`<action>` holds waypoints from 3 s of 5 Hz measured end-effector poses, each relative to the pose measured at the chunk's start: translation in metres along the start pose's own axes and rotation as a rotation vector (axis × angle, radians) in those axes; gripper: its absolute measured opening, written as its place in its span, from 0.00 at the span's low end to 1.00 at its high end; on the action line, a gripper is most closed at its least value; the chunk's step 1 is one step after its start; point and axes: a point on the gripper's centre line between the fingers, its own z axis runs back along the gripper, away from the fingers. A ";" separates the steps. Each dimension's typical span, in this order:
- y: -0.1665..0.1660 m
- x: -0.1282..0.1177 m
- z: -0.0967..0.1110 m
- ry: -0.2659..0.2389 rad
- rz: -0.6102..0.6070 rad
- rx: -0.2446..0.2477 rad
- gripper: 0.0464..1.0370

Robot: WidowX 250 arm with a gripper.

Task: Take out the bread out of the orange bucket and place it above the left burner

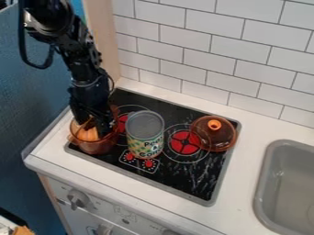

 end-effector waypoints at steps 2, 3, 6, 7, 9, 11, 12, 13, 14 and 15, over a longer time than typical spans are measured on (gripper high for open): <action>-0.002 0.006 -0.012 0.017 -0.013 0.014 0.91; -0.004 0.010 -0.012 -0.005 -0.007 -0.001 0.63; -0.002 0.008 -0.013 -0.025 0.000 -0.017 0.56; 0.000 0.003 0.000 -0.050 0.003 -0.017 0.56; 0.010 -0.001 0.049 -0.184 0.028 -0.008 0.56; -0.002 0.041 0.071 -0.255 -0.041 -0.037 0.56; -0.005 0.074 0.059 -0.249 -0.080 -0.063 0.56; -0.007 0.097 0.043 -0.218 -0.110 -0.040 0.56; -0.009 0.105 0.019 -0.174 -0.125 -0.033 0.56; -0.010 0.110 -0.007 -0.133 -0.143 -0.021 0.56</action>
